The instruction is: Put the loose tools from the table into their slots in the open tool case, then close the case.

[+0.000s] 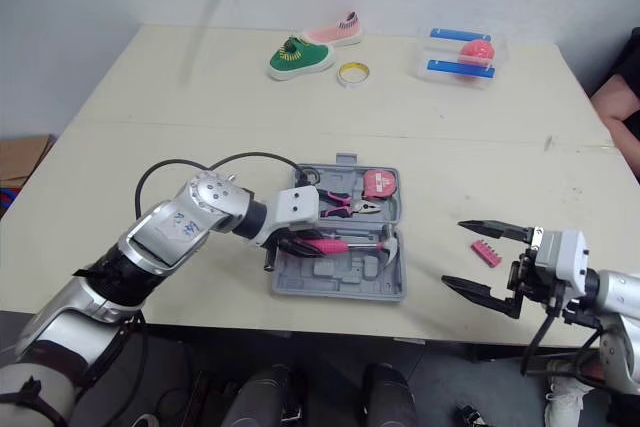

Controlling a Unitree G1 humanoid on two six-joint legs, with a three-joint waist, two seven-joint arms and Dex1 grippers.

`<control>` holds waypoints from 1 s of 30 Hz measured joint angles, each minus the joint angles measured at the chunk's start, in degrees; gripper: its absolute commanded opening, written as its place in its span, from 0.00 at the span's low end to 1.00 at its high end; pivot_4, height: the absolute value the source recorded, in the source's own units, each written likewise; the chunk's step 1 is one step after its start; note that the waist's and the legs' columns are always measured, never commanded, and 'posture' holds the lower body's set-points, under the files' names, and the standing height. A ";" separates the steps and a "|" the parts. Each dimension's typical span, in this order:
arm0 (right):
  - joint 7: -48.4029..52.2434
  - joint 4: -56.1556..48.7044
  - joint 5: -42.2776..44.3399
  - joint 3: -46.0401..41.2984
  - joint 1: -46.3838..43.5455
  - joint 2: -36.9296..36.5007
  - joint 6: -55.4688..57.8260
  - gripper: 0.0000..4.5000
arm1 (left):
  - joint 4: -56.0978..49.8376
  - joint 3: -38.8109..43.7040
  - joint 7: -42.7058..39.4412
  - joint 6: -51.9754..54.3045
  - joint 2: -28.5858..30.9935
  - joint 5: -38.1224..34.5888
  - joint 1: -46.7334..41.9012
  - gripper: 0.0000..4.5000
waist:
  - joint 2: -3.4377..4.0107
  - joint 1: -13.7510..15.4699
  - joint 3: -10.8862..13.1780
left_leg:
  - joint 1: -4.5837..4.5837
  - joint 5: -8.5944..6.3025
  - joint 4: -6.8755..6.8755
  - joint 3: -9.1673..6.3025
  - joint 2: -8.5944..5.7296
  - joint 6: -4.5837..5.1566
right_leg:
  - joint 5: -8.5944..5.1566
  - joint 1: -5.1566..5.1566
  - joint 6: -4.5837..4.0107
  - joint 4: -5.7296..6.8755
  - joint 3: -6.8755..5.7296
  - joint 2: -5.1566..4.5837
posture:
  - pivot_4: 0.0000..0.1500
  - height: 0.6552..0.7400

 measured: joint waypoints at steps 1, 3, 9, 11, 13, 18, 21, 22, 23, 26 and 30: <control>0.39 0.66 0.00 -0.01 0.16 0.16 -0.64 1.00 | 0.10 -0.42 -0.20 0.10 0.02 0.31 0.00 0.12 | 0.01 0.00 0.00 | 0.00 0.00 0.00 0.00 -0.01 0.00 | 0.00 0.00 0.00 0.01 0.01 -0.01 | 1.00 1.00; 1.12 1.45 0.01 -0.01 0.33 0.36 -1.85 1.00 | 0.29 -0.82 -0.44 0.44 -0.02 0.83 0.00 0.12 | 0.03 -0.16 0.01 | 0.00 0.00 0.00 0.01 0.01 0.00 | 0.00 -0.01 0.00 0.02 0.01 0.00 | 1.00 1.00; 3.18 5.09 0.04 -0.49 0.57 0.93 -5.56 1.00 | -0.04 -0.96 -1.12 0.45 0.68 2.36 0.01 0.12 | 0.03 -0.12 0.01 | 0.02 0.00 0.02 0.01 0.00 0.00 | 0.00 0.01 0.00 0.02 0.01 -0.01 | 1.00 1.00; 3.48 5.75 0.04 -0.49 0.52 1.27 -6.24 1.00 | 0.19 -0.95 -0.68 0.17 0.02 2.90 0.08 0.35 | 0.03 -0.07 0.01 | 0.03 0.00 0.03 0.01 0.00 0.00 | 0.00 0.02 0.00 0.03 0.01 -0.03 | 1.00 1.00; 3.78 6.53 0.03 -0.48 0.45 1.51 -6.83 1.00 | 0.30 -0.67 0.10 -1.30 -0.16 3.68 0.12 0.53 | 0.04 -0.06 0.01 | 0.03 0.00 0.03 0.00 0.00 0.00 | 0.00 0.02 0.00 0.03 0.01 -0.05 | 1.00 1.00; 4.34 7.24 -0.06 -0.28 -0.07 1.57 -7.69 1.00 | -0.53 2.87 0.23 -4.32 -1.05 2.64 0.39 0.97 | 0.04 -0.15 0.00 | 0.03 0.00 0.04 -0.01 0.02 0.00 | 0.00 0.02 0.00 0.03 0.00 -0.09 | 1.00 1.00; 4.35 7.71 -0.21 0.17 -0.54 1.58 -7.90 1.00 | -1.90 7.47 0.02 -5.67 -2.41 -0.37 1.23 0.97 | 0.05 -0.12 0.00 | 0.02 0.00 0.06 -0.01 0.02 0.00 | 0.00 0.03 0.00 0.05 -0.01 -0.09 | 1.00 1.00; 4.29 7.67 -0.25 0.60 -0.91 1.58 -7.84 1.00 | -2.00 9.05 0.07 -7.42 -3.07 -1.20 2.06 0.97 | 0.06 -0.14 -0.01 | 0.05 0.00 0.07 -0.01 0.01 0.00 | 0.00 0.06 0.00 0.05 -0.01 -0.10 | 1.00 1.00; 4.07 7.44 -0.32 0.92 -1.16 1.59 -7.59 1.00 | -1.92 10.73 0.13 -9.91 -3.88 -2.18 3.42 0.97 | 0.07 -0.16 -0.01 | 0.06 0.00 0.07 -0.01 0.01 0.01 | 0.00 0.06 0.00 0.05 0.00 -0.11 | 1.00 1.00; 2.84 6.39 -0.39 1.17 -1.60 1.58 -6.32 1.00 | -0.85 14.26 0.60 -15.81 -7.00 -4.20 6.71 0.78 | 0.07 -0.09 -0.01 | 0.05 0.00 0.09 -0.02 0.01 0.01 | 0.00 0.07 0.00 0.05 -0.03 -0.12 | 1.00 1.00; 0.51 2.48 -0.45 2.69 -2.27 1.57 -3.85 1.00 | 0.65 16.61 1.54 -26.34 -10.91 -5.27 12.14 0.41 | 0.08 -0.09 -0.01 | 0.05 0.00 0.09 -0.03 0.02 0.00 | 0.01 0.08 0.00 0.04 -0.04 -0.17 | 1.00 1.00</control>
